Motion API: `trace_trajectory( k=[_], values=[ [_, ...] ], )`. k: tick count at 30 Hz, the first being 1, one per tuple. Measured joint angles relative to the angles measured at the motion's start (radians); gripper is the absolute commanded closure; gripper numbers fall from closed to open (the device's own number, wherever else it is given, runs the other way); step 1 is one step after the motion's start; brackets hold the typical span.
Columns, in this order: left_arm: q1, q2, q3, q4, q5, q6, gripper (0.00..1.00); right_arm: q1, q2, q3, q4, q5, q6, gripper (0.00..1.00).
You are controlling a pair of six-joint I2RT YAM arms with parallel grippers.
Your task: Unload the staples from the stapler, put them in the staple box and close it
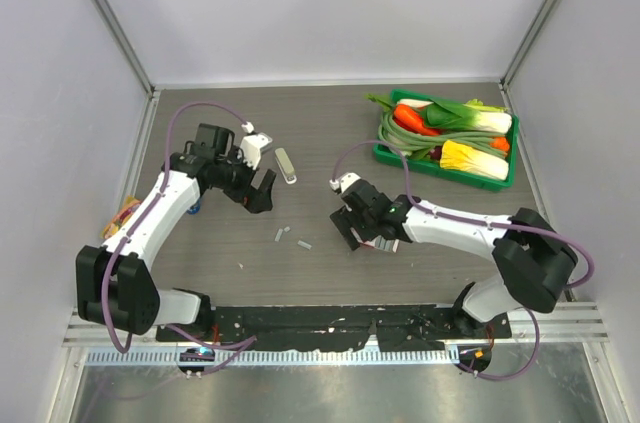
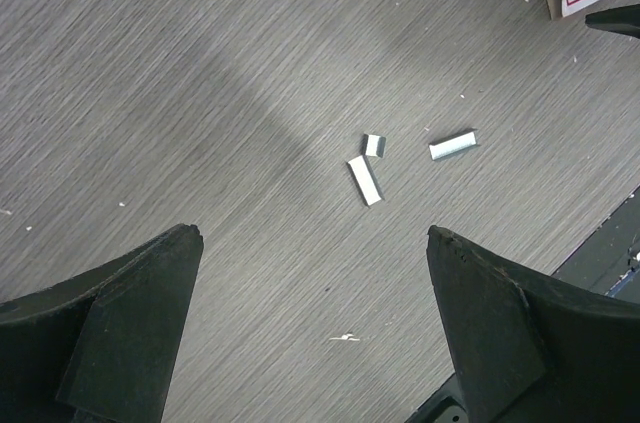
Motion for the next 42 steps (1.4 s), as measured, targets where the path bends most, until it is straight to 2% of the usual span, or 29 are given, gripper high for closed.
trace_trajectory(
  k=[12,28,31,36,42],
  values=[
    [0.0,0.0,0.0,-0.01,-0.018,0.022,0.0,-0.001,0.097,0.008,-0.011,-0.019,-0.026,0.17],
    [0.0,0.0,0.0,-0.011,-0.041,0.029,0.0,-0.011,0.139,0.04,0.0,-0.089,-0.016,0.53],
    [0.0,0.0,0.0,-0.011,-0.045,0.029,0.0,-0.011,0.144,0.043,0.004,-0.097,-0.016,0.57],
    [0.0,0.0,-0.001,-0.011,-0.052,0.029,0.0,-0.015,0.148,0.048,0.007,-0.111,-0.013,0.6],
    [0.0,-0.001,-0.01,-0.011,-0.061,0.032,0.0,-0.014,0.182,0.086,0.016,-0.151,-0.043,0.58]
  ],
)
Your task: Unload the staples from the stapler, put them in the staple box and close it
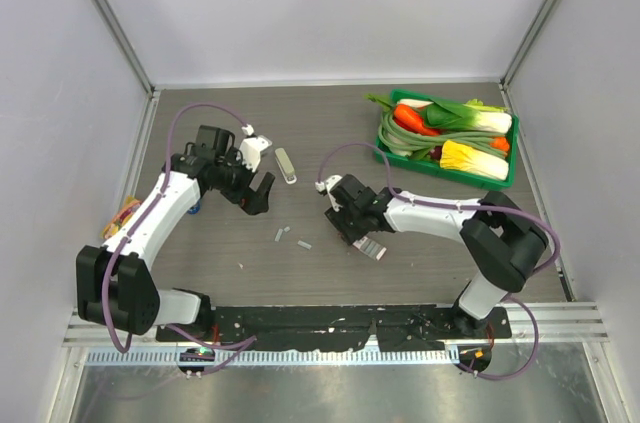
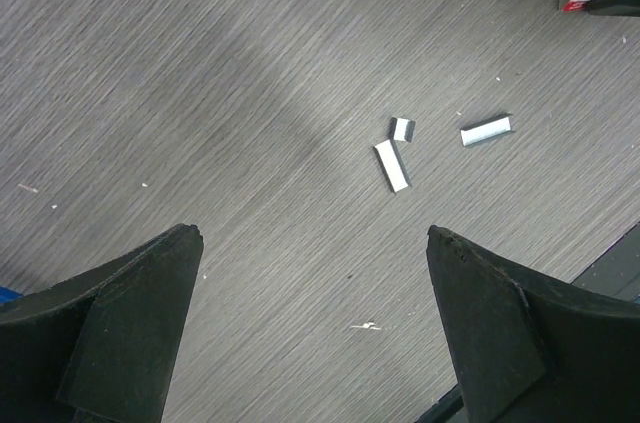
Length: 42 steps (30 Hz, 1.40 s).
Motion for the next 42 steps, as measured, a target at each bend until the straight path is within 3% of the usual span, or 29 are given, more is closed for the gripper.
trace_trajectory(
  k=[9,18,22,26,29,32,35,42],
  values=[
    [0.0,-0.013,-0.01,0.0,-0.022,0.018,0.0,0.069,0.069,0.073,0.024,-0.087,-0.143,0.52],
    [0.0,-0.02,-0.017,0.0,-0.042,0.025,0.0,0.101,0.096,0.095,0.035,-0.114,-0.232,0.29],
    [0.0,-0.022,-0.024,0.0,-0.043,0.033,0.0,0.105,0.083,0.092,0.034,-0.073,-0.24,0.3],
    [0.0,-0.022,-0.029,0.0,-0.043,0.037,0.0,0.105,-0.016,0.069,0.032,-0.009,-0.18,0.42],
    [0.0,-0.022,-0.03,0.0,-0.043,0.038,0.0,0.105,-0.122,0.056,0.037,0.006,-0.084,0.65],
    [0.0,-0.022,-0.03,0.0,-0.043,0.04,0.0,0.113,-0.232,0.005,0.06,0.008,0.044,0.83],
    [0.0,-0.022,-0.03,0.0,-0.042,0.04,0.0,0.133,-0.314,-0.084,0.074,0.006,0.183,0.92],
    [-0.003,-0.018,-0.03,0.002,-0.039,0.04,0.0,0.19,-0.354,-0.231,0.061,0.003,0.409,0.99]
  ],
)
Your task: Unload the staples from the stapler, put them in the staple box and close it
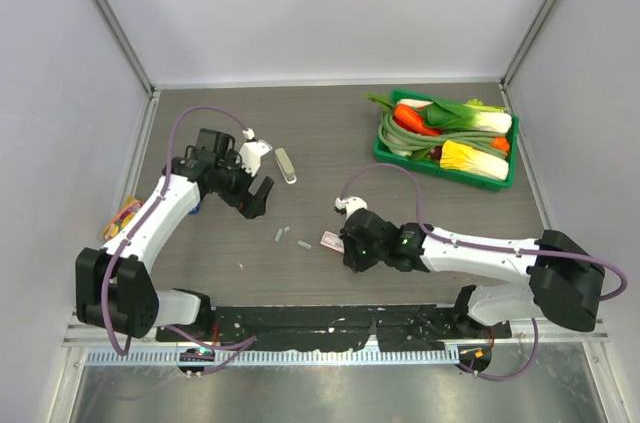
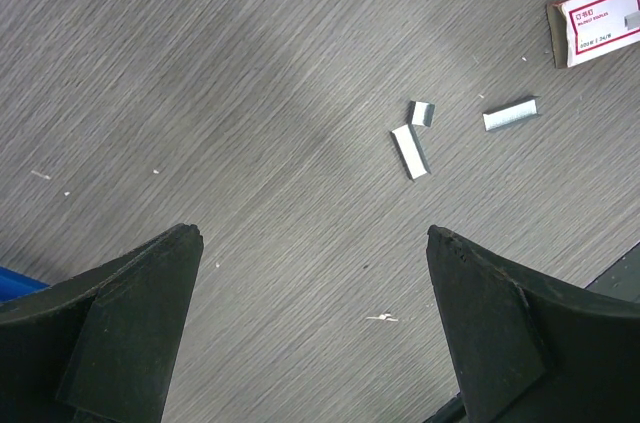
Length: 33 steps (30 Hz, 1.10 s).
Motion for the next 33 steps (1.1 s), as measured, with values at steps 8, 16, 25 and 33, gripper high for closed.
trace_trajectory(
  k=[8,16,25,33],
  values=[
    [-0.05,0.004,-0.015,0.003,-0.005,0.0,0.0,0.012,0.017,-0.023,0.0,0.045,0.085,0.99],
    [-0.071,0.006,-0.039,0.009,-0.022,0.002,0.0,0.012,0.132,0.001,-0.043,0.136,0.107,0.99],
    [-0.126,0.043,-0.116,0.053,-0.076,0.001,0.0,0.011,0.172,0.037,-0.08,0.229,0.112,0.99],
    [-0.196,0.108,-0.123,0.1,-0.131,0.001,0.0,0.005,0.182,0.046,-0.082,0.24,0.112,0.99]
  ],
)
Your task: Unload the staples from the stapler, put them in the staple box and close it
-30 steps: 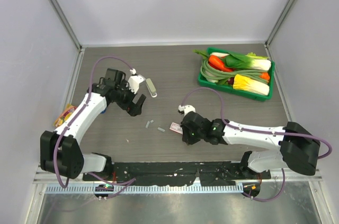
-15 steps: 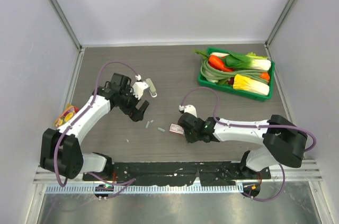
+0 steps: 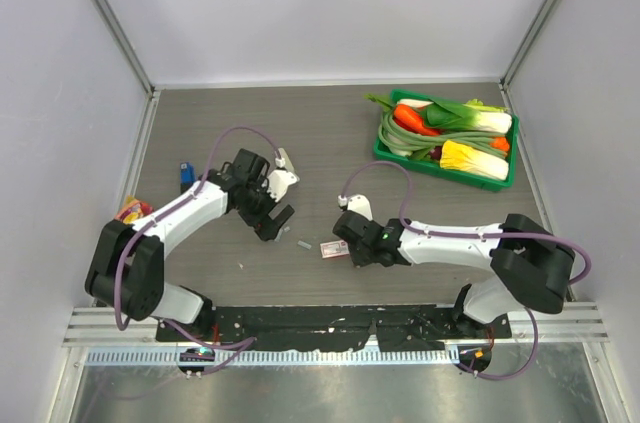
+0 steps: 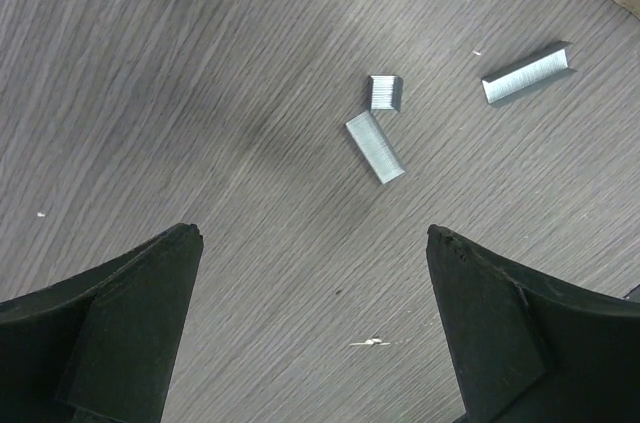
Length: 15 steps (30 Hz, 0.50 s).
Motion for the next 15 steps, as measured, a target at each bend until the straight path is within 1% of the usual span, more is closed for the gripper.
trace_trajectory(
  k=[4,7,15],
  values=[
    [-0.034,0.008,0.0,0.004,-0.007,0.0,0.0,0.0,-0.02,-0.011,0.008,-0.024,0.005,0.99],
    [-0.08,0.008,0.011,0.003,-0.008,0.004,0.0,0.011,-0.049,-0.024,0.021,-0.048,0.02,0.99],
    [-0.193,0.009,0.032,0.013,0.001,0.077,0.0,0.098,-0.045,-0.026,0.075,-0.063,0.082,0.99]
  ],
)
